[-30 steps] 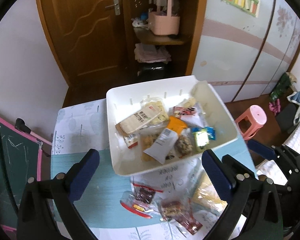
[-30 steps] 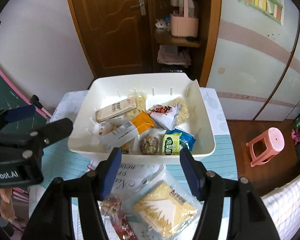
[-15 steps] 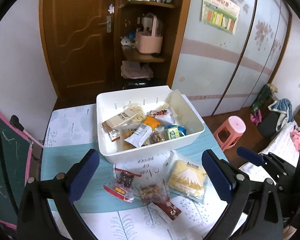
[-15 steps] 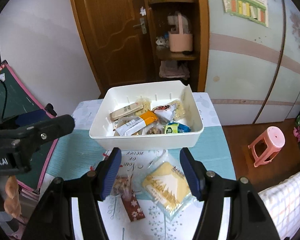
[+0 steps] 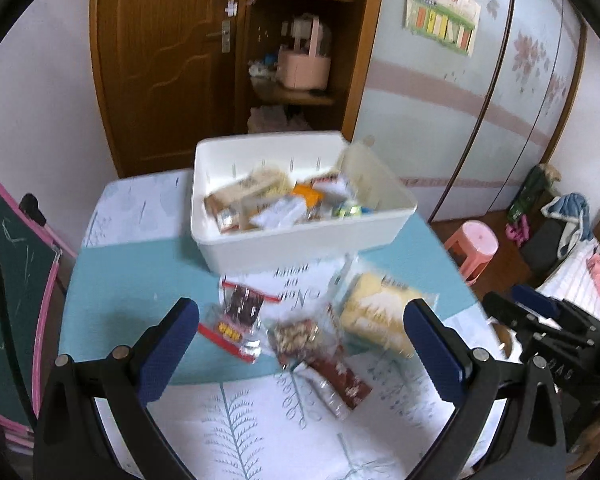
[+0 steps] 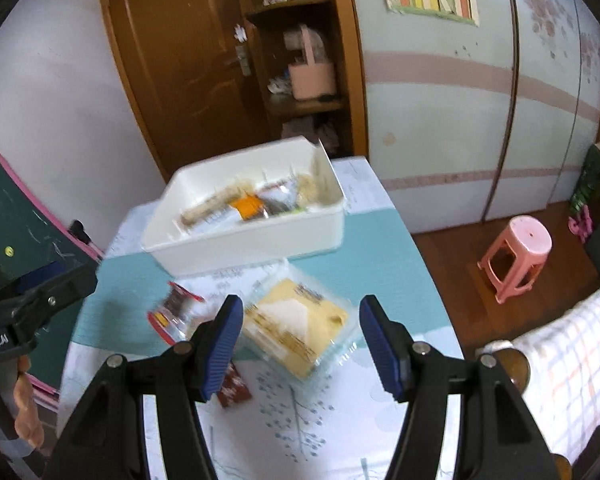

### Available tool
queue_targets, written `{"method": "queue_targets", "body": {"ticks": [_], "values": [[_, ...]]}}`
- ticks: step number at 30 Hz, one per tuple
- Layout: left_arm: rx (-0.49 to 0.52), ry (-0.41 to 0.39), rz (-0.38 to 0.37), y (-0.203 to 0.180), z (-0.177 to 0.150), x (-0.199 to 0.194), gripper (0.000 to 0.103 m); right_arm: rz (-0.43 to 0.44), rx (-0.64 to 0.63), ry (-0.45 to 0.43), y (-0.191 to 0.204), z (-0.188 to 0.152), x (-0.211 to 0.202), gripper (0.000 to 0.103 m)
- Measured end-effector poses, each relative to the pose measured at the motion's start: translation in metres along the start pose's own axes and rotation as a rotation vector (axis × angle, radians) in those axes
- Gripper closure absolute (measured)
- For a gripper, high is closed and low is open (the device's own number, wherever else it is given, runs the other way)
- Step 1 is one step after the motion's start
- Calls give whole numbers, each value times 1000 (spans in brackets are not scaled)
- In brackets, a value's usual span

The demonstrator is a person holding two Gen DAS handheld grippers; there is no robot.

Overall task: Organize snacks
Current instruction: 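Withdraw both open grippers from the tray toward the remaining snacks, then lower left gripper onto nut bag while right gripper lowers onto yellow Fuji bread pack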

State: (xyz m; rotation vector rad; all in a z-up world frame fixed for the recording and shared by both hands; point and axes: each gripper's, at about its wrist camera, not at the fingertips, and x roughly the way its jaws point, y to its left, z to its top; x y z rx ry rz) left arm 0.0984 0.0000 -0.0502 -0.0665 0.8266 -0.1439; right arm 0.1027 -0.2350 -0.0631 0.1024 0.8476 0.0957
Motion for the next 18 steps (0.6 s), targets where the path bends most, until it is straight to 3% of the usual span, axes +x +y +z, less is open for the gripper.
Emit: {"method": "queue_targets", "body": {"ticks": [5,11,18], "values": [[-10,110,8,6,-28,38,1,-13,-4,74,-6,-20,28,42],[44,171,62,8,-45,73,1,-6,-51,161,-7,-37,62,42],[139,217,91,0,-50,110,1,106,96,299,-30,-47,107,42]]}}
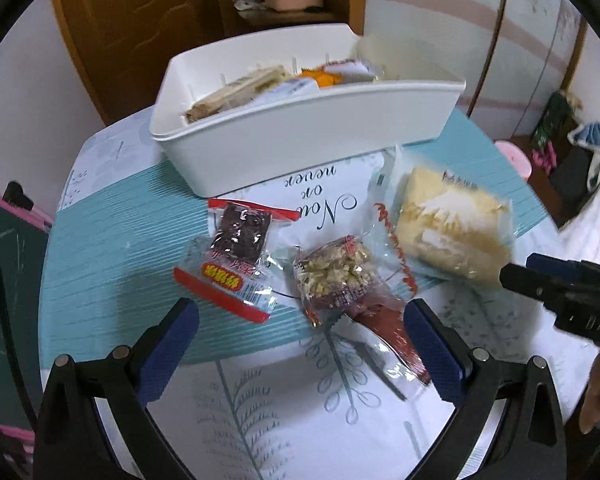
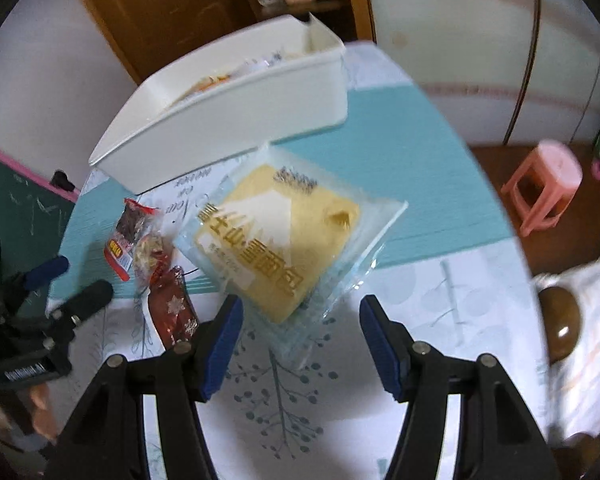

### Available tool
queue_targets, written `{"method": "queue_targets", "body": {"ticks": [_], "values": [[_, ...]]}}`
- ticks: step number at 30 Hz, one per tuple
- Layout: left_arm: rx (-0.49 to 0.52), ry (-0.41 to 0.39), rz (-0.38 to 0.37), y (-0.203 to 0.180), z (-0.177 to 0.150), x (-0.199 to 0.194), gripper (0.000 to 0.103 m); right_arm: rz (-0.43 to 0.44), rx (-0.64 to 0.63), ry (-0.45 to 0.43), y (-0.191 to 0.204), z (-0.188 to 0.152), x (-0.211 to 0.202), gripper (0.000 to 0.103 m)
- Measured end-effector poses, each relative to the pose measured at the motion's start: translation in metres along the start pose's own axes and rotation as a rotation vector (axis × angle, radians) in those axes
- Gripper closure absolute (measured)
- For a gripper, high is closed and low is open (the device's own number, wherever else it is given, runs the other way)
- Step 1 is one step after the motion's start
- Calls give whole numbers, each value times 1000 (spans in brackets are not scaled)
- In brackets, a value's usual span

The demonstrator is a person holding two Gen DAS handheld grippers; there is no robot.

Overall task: Organize snacks
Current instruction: 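Lower left gripper onto nut bag while right gripper lowers onto yellow Fuji bread pack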

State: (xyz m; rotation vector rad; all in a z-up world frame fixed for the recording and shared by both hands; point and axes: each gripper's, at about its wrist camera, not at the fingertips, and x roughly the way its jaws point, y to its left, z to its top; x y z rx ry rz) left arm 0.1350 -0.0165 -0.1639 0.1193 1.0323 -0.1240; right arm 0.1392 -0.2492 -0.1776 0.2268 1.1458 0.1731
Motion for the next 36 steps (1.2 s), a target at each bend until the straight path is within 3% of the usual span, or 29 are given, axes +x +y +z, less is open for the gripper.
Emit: {"method": "queue_targets", "body": {"ticks": [7,12,14,16,17,19,20,22,24,28,36], "values": [[44,40,0,-8,13,36,1,94,104,29,-10,15,19,37],[13,68,-34,-8,22,54,3,57,78,15,2,22,25,33],[0,95,-72,-8,24,62,16,19,40,-4,10,22,28,33],[4,94,-79,-10,23,63,23,-3,13,-30,14,20,29,35],[16,81,-80,-12,23,62,33,-10,3,-41,16,18,29,36],[29,62,-100,-15,22,59,46,-23,-24,-69,21,14,26,46],[33,53,-95,-17,22,57,48,-32,-35,-82,22,13,24,52],[33,47,-84,-19,21,56,50,-45,-60,-108,24,12,19,81],[19,41,-80,-19,18,53,50,-30,-62,-111,22,12,16,90],[-20,32,-85,-14,14,47,50,-5,-46,-135,17,10,7,97],[-61,-1,-101,-3,9,11,50,-17,-62,-177,30,-3,-16,98]]}}
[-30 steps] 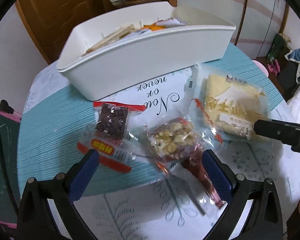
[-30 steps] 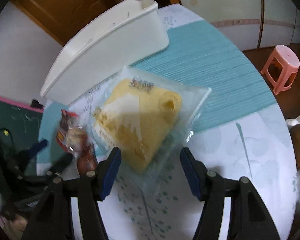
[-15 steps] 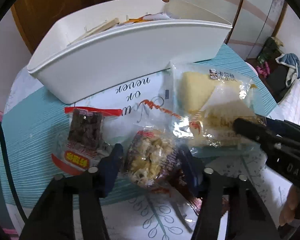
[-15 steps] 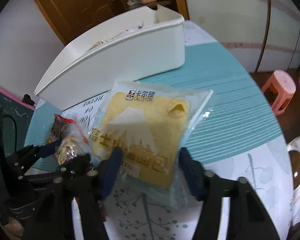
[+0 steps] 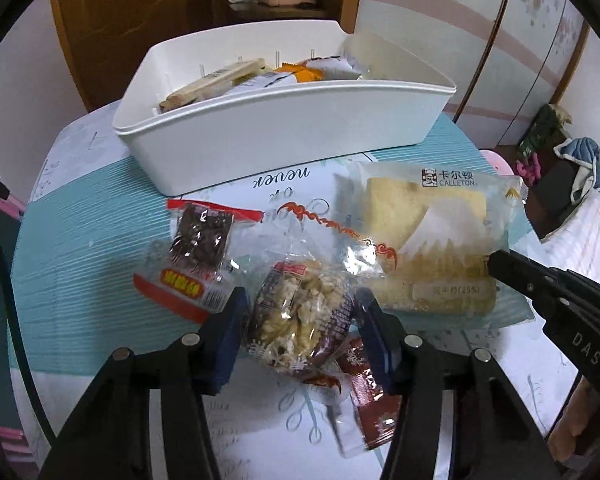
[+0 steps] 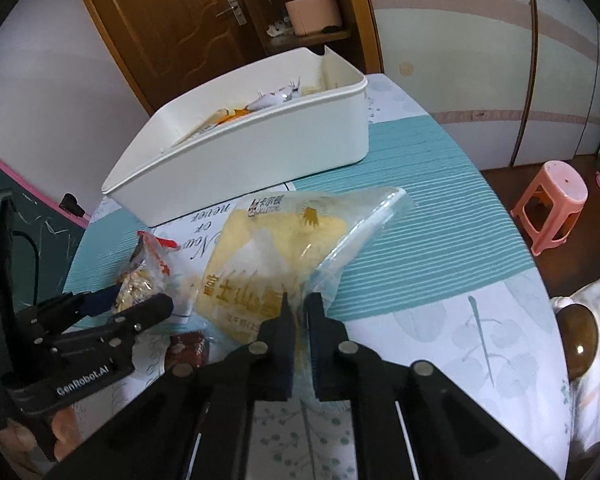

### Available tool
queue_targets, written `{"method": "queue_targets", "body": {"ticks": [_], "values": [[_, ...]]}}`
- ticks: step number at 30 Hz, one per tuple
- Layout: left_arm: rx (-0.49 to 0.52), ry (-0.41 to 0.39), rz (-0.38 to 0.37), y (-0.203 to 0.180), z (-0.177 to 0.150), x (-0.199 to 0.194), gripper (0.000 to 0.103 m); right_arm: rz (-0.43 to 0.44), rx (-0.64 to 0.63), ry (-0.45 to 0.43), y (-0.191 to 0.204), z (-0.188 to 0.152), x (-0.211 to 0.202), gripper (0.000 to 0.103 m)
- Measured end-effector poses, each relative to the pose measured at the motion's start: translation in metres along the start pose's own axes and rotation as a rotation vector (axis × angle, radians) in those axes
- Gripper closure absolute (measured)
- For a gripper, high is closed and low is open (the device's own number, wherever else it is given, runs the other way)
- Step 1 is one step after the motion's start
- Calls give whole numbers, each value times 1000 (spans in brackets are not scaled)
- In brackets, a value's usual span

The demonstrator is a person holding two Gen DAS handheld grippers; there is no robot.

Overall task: Organize snacks
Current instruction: 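Lower left gripper onto nut bag while right gripper lowers onto yellow Fuji bread pack, then carry nut bag and Fuji bread pack over the tray and open both grippers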

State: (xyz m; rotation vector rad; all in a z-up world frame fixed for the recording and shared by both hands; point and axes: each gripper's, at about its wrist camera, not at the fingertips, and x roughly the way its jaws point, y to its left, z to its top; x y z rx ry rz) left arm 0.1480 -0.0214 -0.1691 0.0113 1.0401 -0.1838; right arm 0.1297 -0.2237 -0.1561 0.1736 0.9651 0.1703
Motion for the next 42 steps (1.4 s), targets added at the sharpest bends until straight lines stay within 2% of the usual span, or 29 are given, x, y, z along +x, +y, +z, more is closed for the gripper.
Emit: {"method": "queue_targets", "body": {"ticks": [12,19,24,29,33,37,42], "values": [[-15,-37,-16,7,-21,-42,50,-41,-101,-95,32,-14,-52,97],[-29,-90,-25,15,-1,-77,50,-51,-152,-180,53,6,-81,97],[7,-181,-2,18,45,-115,50,-54,-199,-283,70,44,-108,97],[50,-279,32,15,101,-159,50,-80,-250,-430,87,101,-142,97],[44,-335,47,18,143,-182,50,-116,-255,-522,94,144,-159,97],[34,-359,81,19,179,-183,50,-114,-206,-561,92,185,-162,97],[19,-331,100,22,208,-158,50,-111,-179,-559,95,214,-147,97]]}}
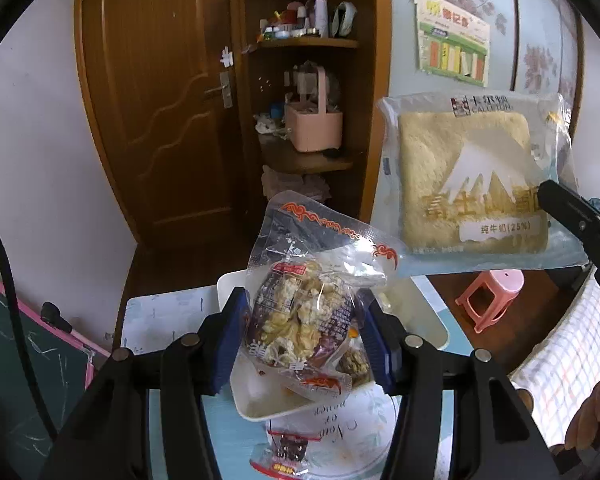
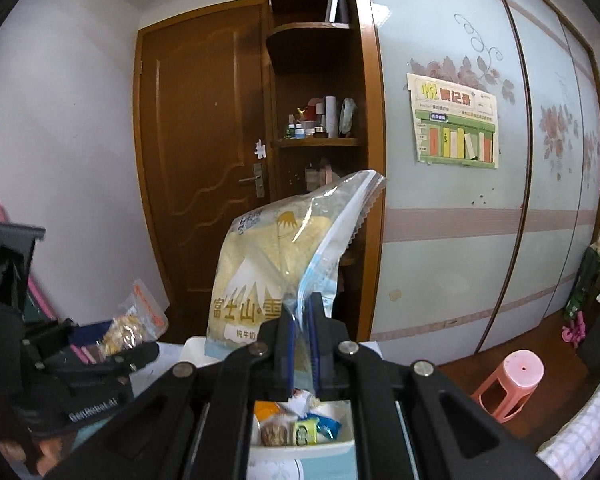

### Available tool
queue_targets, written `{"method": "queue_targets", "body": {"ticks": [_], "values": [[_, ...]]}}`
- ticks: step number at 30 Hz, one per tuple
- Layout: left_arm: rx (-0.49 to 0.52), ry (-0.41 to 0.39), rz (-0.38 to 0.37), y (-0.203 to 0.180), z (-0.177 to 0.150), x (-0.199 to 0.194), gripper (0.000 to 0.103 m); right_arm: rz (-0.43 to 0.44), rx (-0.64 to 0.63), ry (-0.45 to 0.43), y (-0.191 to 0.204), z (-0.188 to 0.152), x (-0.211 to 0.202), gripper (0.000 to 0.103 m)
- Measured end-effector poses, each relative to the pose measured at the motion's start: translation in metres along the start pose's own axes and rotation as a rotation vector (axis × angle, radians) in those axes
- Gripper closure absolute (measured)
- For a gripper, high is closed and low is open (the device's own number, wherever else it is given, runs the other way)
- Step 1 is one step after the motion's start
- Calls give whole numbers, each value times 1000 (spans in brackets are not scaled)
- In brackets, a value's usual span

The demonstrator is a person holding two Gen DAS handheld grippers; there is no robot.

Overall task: Organize snacks
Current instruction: 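Carry nut bag and Fuji bread pack over the tray and open both grippers, then withdraw both open grippers from the tray toward the last snacks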

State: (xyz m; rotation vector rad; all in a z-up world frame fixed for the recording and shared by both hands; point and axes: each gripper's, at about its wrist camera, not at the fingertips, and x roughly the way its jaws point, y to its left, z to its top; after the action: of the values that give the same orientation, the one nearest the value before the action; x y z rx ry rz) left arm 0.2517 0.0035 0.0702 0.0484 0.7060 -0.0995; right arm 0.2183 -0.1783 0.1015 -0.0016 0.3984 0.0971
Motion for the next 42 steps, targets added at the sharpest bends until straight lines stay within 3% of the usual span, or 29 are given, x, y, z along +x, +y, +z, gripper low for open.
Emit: {"method": "queue_targets", "body": {"ticks": [6,7,9,10,11,15,19,30,42], "values": [[-28,61,37,5,4,59,48,18,39,91,7,-13,54,96],[-31,74,45,5,3,69,44,23,53,114,6,-17,65,95],[-32,110,54,6,-3,89,25,58,70,211,5,-32,93,91],[-36,131,61,8,-6,99,9,72,72,270,4,-40,106,88],[-44,146,69,10,-9,105,4,75,75,308,4,-46,113,87],[-78,194,35,16,-23,120,4,81,81,427,-1,-74,133,71],[-76,212,45,20,-36,119,4,71,44,432,2,-84,128,60],[-74,213,37,23,-44,104,4,74,14,410,8,-76,110,60],[-24,147,33,10,-38,46,4,81,13,376,13,-62,74,59]]}}
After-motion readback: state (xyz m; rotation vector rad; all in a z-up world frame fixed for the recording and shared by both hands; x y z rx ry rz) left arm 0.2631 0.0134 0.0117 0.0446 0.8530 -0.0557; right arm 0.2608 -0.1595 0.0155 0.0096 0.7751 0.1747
